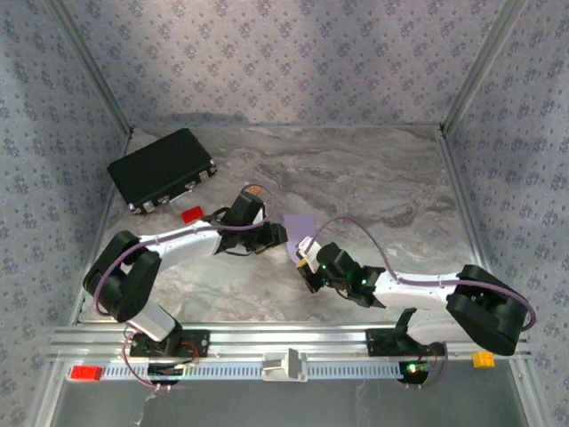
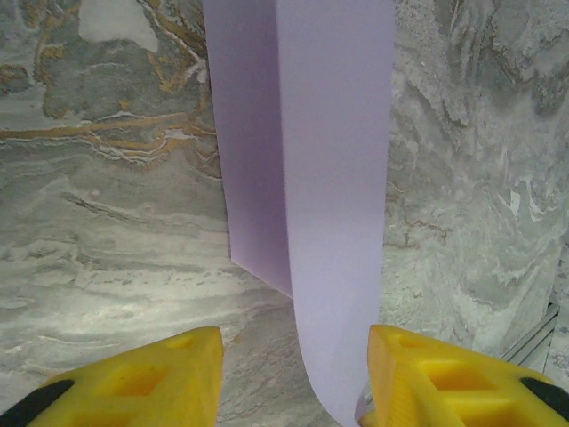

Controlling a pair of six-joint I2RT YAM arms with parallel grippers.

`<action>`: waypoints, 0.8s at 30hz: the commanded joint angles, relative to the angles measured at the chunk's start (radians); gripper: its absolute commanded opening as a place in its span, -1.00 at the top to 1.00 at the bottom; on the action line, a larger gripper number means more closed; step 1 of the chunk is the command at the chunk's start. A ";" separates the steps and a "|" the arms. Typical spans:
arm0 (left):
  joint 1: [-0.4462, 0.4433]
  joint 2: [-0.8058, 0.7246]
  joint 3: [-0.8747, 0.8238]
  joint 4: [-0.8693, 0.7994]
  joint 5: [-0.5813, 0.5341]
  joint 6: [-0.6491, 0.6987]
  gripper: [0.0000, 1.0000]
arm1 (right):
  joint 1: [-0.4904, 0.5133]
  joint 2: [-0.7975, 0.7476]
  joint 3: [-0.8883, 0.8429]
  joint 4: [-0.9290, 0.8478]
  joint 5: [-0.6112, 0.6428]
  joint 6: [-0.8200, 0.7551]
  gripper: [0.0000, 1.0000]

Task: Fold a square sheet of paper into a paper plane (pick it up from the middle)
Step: Third fold the triangle at the center of the table.

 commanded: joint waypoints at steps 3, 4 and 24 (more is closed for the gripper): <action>0.013 -0.033 0.052 -0.041 -0.011 0.039 0.07 | -0.076 -0.019 0.036 -0.041 -0.233 0.128 0.92; 0.015 -0.033 0.058 -0.045 -0.010 0.043 0.07 | -0.090 -0.020 0.038 -0.041 -0.261 0.144 0.92; 0.039 0.153 0.272 -0.096 0.129 0.185 0.44 | -0.257 0.146 0.096 0.009 -0.618 0.353 0.92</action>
